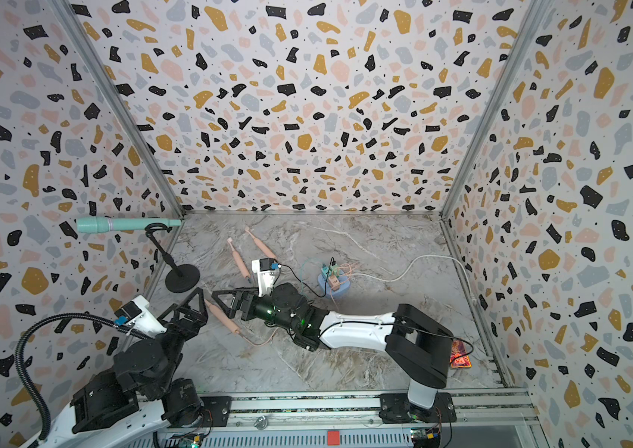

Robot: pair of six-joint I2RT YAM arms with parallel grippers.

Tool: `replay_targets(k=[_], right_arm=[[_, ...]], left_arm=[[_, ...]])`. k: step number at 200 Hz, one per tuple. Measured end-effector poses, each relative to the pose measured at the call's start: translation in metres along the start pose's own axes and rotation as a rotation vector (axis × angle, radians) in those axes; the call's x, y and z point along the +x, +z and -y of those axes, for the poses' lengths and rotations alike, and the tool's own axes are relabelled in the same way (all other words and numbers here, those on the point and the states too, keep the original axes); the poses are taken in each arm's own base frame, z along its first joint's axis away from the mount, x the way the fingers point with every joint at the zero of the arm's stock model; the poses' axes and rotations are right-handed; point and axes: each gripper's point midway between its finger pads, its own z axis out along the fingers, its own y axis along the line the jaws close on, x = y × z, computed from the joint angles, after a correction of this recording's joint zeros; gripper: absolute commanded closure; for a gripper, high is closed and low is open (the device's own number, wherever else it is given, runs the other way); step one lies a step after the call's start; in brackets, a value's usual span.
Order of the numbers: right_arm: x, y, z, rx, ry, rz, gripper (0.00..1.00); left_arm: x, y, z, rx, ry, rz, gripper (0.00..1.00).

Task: Charge the electric toothbrush
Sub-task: Place the electric toothbrush at the center of the board, then reset both arms

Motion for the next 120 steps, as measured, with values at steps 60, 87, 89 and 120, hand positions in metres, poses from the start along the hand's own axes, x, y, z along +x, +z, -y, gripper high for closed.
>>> replay_targets(k=[60,87,89,120], right_arm=[[-0.127,-0.136,-0.02,0.277,-0.472,0.31,0.01],[-0.181,-0.217,0.055,0.618,-0.581,0.44,0.01],[-0.184,-0.224,0.063,0.648,-0.586,0.443,0.01],[-0.199,-0.33,0.187,1.121,-0.561,0.47,0.01]], left_arm=[[0.003,0.019,-0.004,-0.191,0.286,0.103,0.01],[0.004,0.038,-0.02,-0.316,0.389,0.139,0.01],[0.003,0.039,-0.021,-0.325,0.39,0.14,0.0],[0.007,0.076,-0.074,-0.503,0.416,0.105,0.01]])
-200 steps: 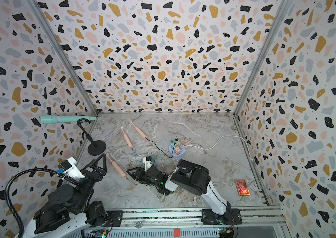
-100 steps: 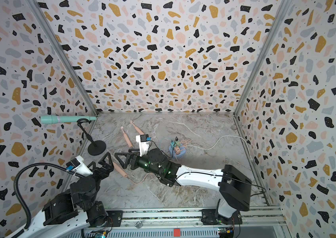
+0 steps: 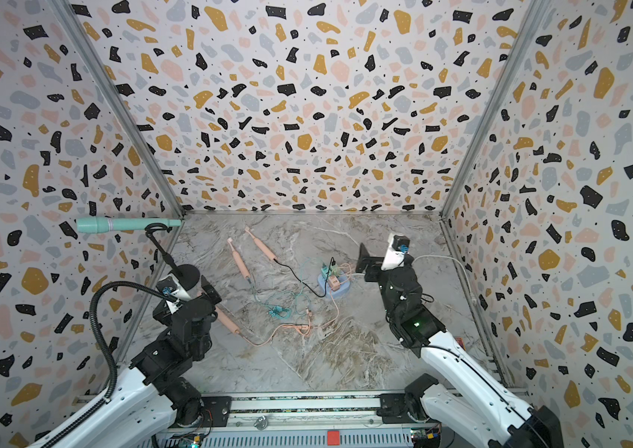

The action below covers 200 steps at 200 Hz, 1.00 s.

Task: Charge the electric toothbrush
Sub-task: Reset both arms

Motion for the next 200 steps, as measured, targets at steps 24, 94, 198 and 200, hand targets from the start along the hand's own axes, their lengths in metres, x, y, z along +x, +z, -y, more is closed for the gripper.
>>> replay_targets(k=[24,94,198,200], right_arm=[[0.054,0.012,0.063,0.196,-0.056,-0.078,0.01],[0.138,0.038,0.098,0.284,-0.241,-0.183,0.01],[0.135,0.058,0.105,0.242,-0.28,-0.095,0.01],[0.135,0.058,0.105,0.242,-0.279,-0.095,0.01]], left_arm=[[0.019,0.029,-0.003,-0.037,0.056,-0.054,0.0],[0.076,0.073,-0.008,-0.034,0.172,-0.083,0.0],[0.055,0.087,0.012,0.073,0.14,0.034,0.0],[0.055,0.087,0.012,0.074,0.14,0.034,0.0]])
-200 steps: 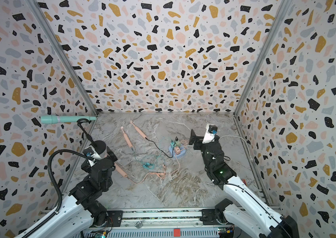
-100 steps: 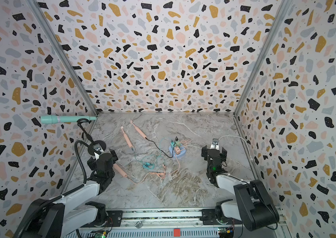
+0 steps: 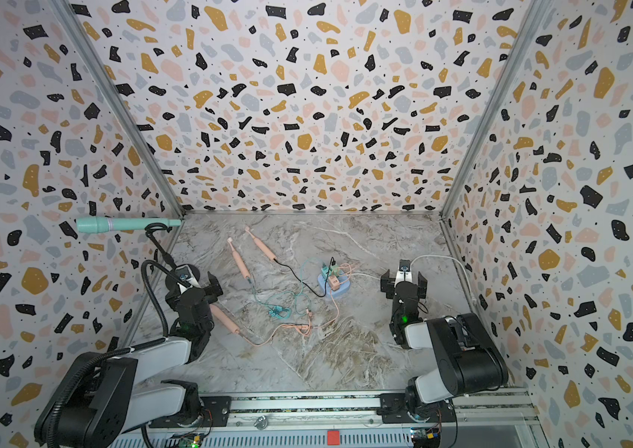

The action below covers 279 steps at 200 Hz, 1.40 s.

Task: Charge the electric toothbrush
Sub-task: Reset both arms

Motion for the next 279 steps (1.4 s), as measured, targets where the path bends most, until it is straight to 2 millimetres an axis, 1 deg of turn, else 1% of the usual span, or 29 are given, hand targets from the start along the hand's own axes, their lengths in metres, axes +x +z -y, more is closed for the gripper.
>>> replay_targets(k=[30,84,101,114,128,155,185,204,249,279], right_arm=[[0.001,0.003,0.008,0.0,0.023,-0.003,0.01],[0.001,0.003,0.002,-0.034,0.027,0.0,0.01],[-0.002,-0.003,0.0,-0.061,0.037,0.042,0.01],[0.007,-0.013,0.0,-0.071,0.033,0.054,0.01],[0.018,-0.014,0.0,-0.081,0.028,0.024,0.01],[0.013,-0.013,0.001,-0.09,0.037,0.04,0.01],[0.012,-0.013,0.0,-0.097,0.039,0.045,0.01],[0.012,-0.013,0.0,-0.098,0.039,0.045,0.01],[0.012,-0.013,-0.001,-0.1,0.039,0.045,0.01],[0.012,-0.013,-0.001,-0.101,0.039,0.045,0.01]], left_arm=[[-0.003,-0.001,0.0,0.004,-0.009,0.016,0.01],[-0.004,-0.002,-0.004,-0.01,-0.015,0.03,0.01],[-0.004,-0.003,-0.006,-0.019,-0.018,0.036,0.0],[-0.004,-0.004,-0.007,-0.023,-0.017,0.039,0.01],[-0.004,-0.004,-0.008,-0.024,-0.015,0.042,0.0],[-0.007,-0.002,-0.008,-0.017,-0.022,0.056,0.01],[0.004,0.002,0.001,0.029,0.014,0.029,0.0],[0.005,0.003,0.005,0.046,0.021,0.027,0.01],[0.008,0.005,0.009,0.065,0.022,0.036,0.0],[0.019,0.003,0.012,0.092,0.045,0.023,0.01]])
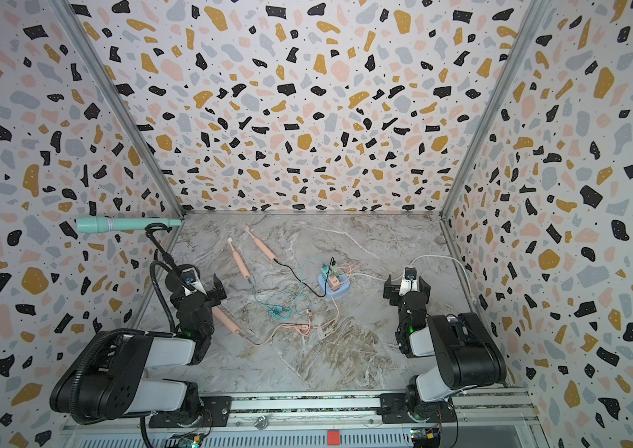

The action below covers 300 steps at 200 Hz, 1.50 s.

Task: Charge the electric toothbrush
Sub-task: Reset both arms

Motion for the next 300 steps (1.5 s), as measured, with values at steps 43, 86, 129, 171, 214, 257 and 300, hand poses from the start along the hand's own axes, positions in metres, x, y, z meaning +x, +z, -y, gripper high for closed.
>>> replay_targets(k=[43,86,129,171,214,257,300], right_arm=[[0.0,0.0,0.0,0.0,0.0,0.0,0.01],[0.0,0.0,0.0001,0.0,0.0,0.0,0.01],[0.0,0.0,0.0001,0.0,0.0,0.0,0.01],[0.0,0.0,0.0001,0.0,0.0,0.0,0.01],[0.0,0.0,0.0001,0.0,0.0,0.0,0.01],[0.0,0.0,0.0,0.0,0.0,0.0,0.01],[0.0,0.0,0.0001,0.0,0.0,0.0,0.01]], left_arm=[[-0.0005,0.0006,0.0021,0.01,0.003,0.005,0.01],[-0.001,0.0006,0.0022,0.011,0.003,0.006,0.01],[-0.001,0.0006,0.0023,0.012,0.003,0.006,0.0],[-0.0009,0.0005,0.0029,0.015,0.004,0.006,0.01],[-0.0009,0.0005,0.0029,0.015,0.004,0.006,0.0],[-0.0011,0.0005,0.003,0.015,0.003,0.006,0.0],[-0.0011,0.0005,0.0031,0.016,0.003,0.006,0.01]])
